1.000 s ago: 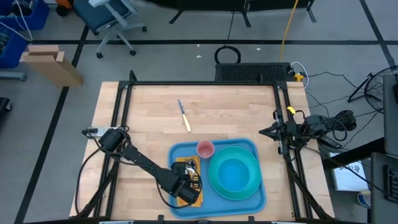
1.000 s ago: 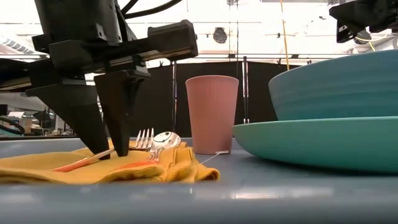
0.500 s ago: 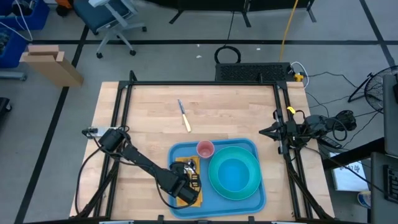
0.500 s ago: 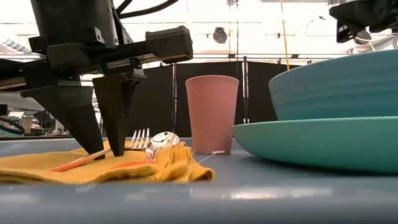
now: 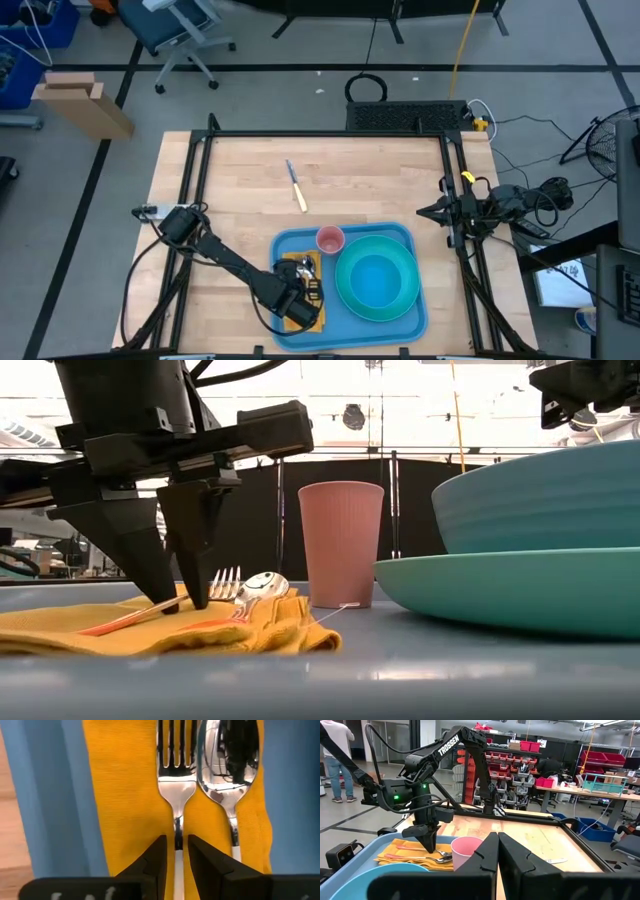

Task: Set up tray
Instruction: Put the orange fork on the yellow napkin on the blue serving tray, then put the yellow knife on the yellow napkin on the blue serving tray

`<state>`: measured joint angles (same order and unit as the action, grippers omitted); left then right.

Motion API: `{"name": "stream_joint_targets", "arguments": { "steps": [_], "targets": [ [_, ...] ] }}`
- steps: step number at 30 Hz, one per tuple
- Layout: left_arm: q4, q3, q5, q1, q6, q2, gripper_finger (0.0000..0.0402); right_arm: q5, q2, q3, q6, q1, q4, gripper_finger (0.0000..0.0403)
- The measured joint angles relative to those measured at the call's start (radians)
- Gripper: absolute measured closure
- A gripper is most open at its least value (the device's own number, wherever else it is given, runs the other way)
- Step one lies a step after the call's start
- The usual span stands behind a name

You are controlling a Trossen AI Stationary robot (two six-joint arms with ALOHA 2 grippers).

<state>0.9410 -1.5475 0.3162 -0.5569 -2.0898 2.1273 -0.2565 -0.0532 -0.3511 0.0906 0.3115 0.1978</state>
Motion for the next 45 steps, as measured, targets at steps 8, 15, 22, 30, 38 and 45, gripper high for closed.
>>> {"name": "stream_joint_targets", "arguments": {
  "steps": [8,15,22,30,38,45],
  "targets": [
    [-0.007,-0.002,-0.036,-0.002,0.059,0.000,0.0321,0.000,0.000,0.000,-0.005,0.000,0.000,0.0403],
    [0.200,-0.137,-0.077,0.000,0.158,0.000,0.0321,0.000,0.000,0.000,-0.001,0.000,-0.010,0.0403],
    [0.636,-0.380,-0.037,0.111,0.396,-0.006,0.0321,0.000,0.000,0.000,0.000,0.000,-0.016,0.0403],
    [0.617,-0.376,0.053,0.357,0.953,-0.086,0.0321,-0.001,-0.007,0.001,-0.023,0.000,-0.019,0.0403],
    [0.615,-0.370,0.187,0.615,1.511,-0.190,0.0321,0.001,-0.010,0.001,-0.023,0.000,-0.006,0.0403],
    [0.496,-0.370,0.171,0.861,2.074,-0.232,0.0362,0.000,-0.010,0.001,-0.025,0.000,-0.002,0.0403]
  ]
}}
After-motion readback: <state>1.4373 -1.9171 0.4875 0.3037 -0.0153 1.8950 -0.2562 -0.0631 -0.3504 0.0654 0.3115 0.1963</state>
